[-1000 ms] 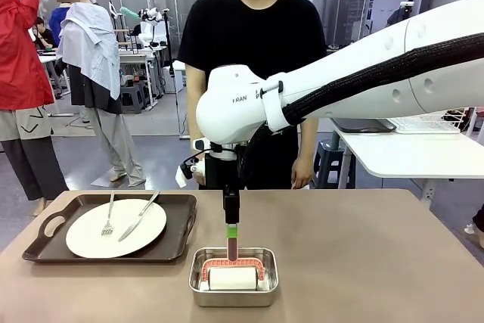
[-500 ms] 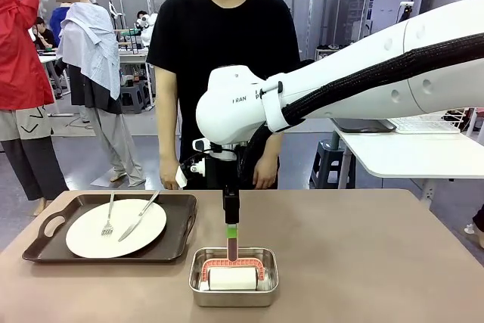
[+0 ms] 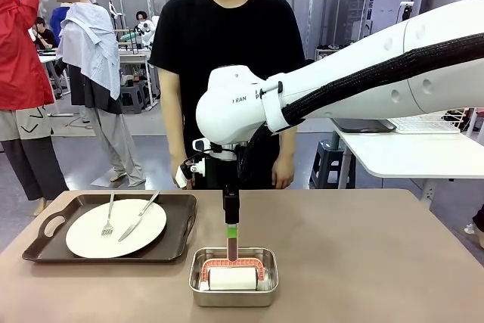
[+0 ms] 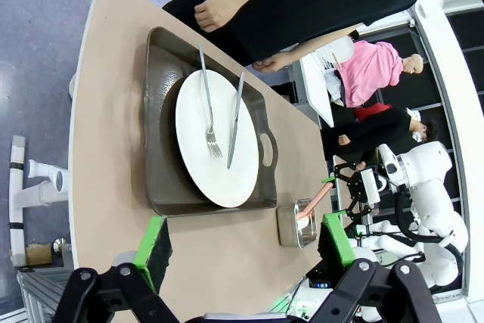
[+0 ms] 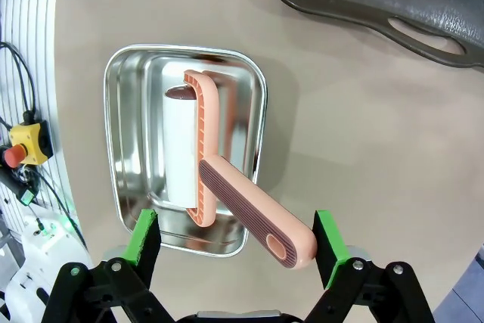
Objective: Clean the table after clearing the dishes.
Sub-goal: When the right (or left) Handle tray is removed, use the right hand (or left hand) to clean the right (or left) side of the table with the Lint Roller.
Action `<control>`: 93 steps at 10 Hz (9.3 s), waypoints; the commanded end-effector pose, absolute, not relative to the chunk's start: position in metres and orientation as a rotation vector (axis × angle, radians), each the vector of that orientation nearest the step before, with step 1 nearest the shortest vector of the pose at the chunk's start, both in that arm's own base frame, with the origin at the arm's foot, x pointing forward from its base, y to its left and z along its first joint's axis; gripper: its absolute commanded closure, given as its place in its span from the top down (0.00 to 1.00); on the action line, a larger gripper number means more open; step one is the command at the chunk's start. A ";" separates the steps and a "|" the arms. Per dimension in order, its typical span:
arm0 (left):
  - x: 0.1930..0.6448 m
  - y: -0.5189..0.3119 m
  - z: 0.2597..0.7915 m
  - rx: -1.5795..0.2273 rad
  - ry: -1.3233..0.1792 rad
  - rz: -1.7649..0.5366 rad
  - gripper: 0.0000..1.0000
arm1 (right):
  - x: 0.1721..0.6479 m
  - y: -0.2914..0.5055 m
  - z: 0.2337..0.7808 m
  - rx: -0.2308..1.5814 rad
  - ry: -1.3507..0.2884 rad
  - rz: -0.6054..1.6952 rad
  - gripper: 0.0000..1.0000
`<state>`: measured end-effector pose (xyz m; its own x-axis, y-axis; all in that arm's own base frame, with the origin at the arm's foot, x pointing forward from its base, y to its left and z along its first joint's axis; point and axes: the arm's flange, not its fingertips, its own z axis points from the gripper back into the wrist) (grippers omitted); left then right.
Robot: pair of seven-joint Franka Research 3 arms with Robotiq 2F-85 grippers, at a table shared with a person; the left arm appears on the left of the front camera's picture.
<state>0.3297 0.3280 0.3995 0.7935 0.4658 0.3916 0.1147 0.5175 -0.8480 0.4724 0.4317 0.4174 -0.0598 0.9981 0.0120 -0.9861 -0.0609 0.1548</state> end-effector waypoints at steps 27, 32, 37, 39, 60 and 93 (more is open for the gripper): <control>0.327 0.329 0.401 -1.028 -0.654 0.232 1.00 | 0.259 -0.186 0.372 1.080 -0.634 -0.513 1.00; 0.327 0.329 0.401 -1.028 -0.654 0.232 1.00 | 0.301 -0.237 0.381 1.078 -0.652 -0.456 1.00; 0.327 0.329 0.401 -1.028 -0.654 0.232 1.00 | 0.301 -0.237 0.381 1.078 -0.652 -0.456 1.00; 0.327 0.329 0.401 -1.028 -0.654 0.232 1.00 | 0.301 -0.237 0.381 1.078 -0.652 -0.456 1.00; 0.454 0.011 0.540 -0.652 -0.509 -0.674 1.00 | 0.301 -0.237 0.381 1.078 -0.652 -0.456 1.00; 0.617 -0.388 0.386 -0.487 0.379 -1.542 1.00 | 0.301 -0.237 0.381 1.078 -0.652 -0.456 1.00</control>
